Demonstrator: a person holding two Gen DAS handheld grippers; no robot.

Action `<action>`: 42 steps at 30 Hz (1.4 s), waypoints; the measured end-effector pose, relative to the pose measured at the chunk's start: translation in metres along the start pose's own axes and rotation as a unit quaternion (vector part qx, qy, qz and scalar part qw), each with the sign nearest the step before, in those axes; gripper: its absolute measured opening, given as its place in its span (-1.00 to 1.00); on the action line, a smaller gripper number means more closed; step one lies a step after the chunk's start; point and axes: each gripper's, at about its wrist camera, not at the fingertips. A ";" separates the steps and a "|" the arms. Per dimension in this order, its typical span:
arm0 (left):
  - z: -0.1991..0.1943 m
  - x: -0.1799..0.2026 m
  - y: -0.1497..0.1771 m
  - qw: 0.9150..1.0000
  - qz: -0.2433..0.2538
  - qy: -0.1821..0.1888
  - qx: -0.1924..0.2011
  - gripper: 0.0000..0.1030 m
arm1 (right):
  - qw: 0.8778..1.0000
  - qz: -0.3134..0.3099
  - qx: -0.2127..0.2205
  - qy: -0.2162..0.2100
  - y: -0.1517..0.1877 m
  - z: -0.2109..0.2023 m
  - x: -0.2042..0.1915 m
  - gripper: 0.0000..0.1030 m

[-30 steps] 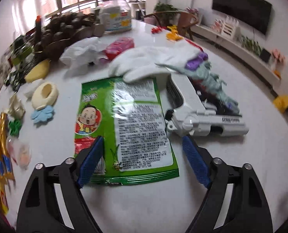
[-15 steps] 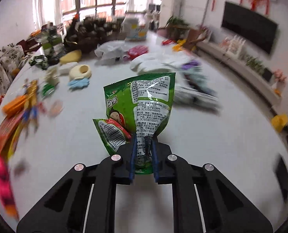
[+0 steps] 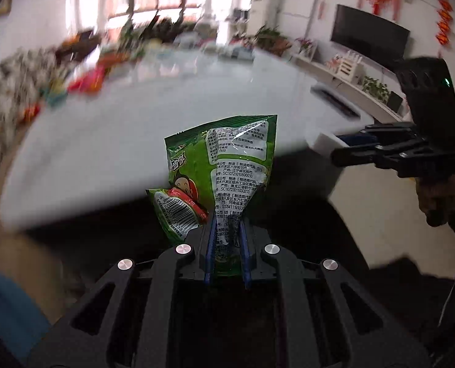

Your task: Collect trash

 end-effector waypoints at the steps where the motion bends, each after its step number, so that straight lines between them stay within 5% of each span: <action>1: 0.003 0.001 0.014 1.000 -0.009 0.005 -0.011 -0.75 | 1.000 0.007 -0.016 0.002 0.016 0.010 -0.001 -0.45; 10: 0.137 -0.012 0.082 0.983 -0.031 0.040 -0.176 -0.71 | 0.987 0.045 -0.140 0.062 0.072 0.136 0.044 -0.37; 13: 0.206 -0.020 0.098 0.967 -0.026 0.037 -0.250 -0.42 | 0.976 0.059 -0.188 0.091 0.081 0.189 0.068 0.15; 14: 0.218 -0.020 0.102 0.963 -0.022 0.039 -0.265 -0.12 | 0.974 0.052 -0.195 0.104 0.084 0.199 0.071 0.17; 17: 0.244 -0.017 0.112 0.952 0.000 0.011 -0.305 -0.08 | 0.973 0.059 -0.198 0.106 0.093 0.209 0.073 0.15; 21: 0.221 -0.012 0.093 0.965 0.027 -0.025 -0.260 0.26 | 0.983 0.041 -0.154 0.094 0.094 0.173 0.060 0.20; 32: 0.128 -0.011 0.076 0.975 0.045 -0.090 -0.199 0.28 | 0.995 -0.012 -0.056 0.085 0.052 0.049 0.025 0.49; 37: 0.079 -0.020 0.054 0.977 0.029 -0.125 -0.169 0.43 | 0.996 -0.068 0.007 0.056 0.000 -0.009 -0.007 0.91; 42: 0.026 -0.039 0.001 0.981 0.007 -0.168 -0.101 0.71 | 0.992 -0.066 0.098 0.043 -0.071 -0.043 -0.018 0.90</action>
Point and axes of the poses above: each gripper's, at about its wrist camera, not at the fingertips, and z roughly the way its jaws point, x to its right, y to its underside, and after that the axes turned 13 degrees about z, right-handed
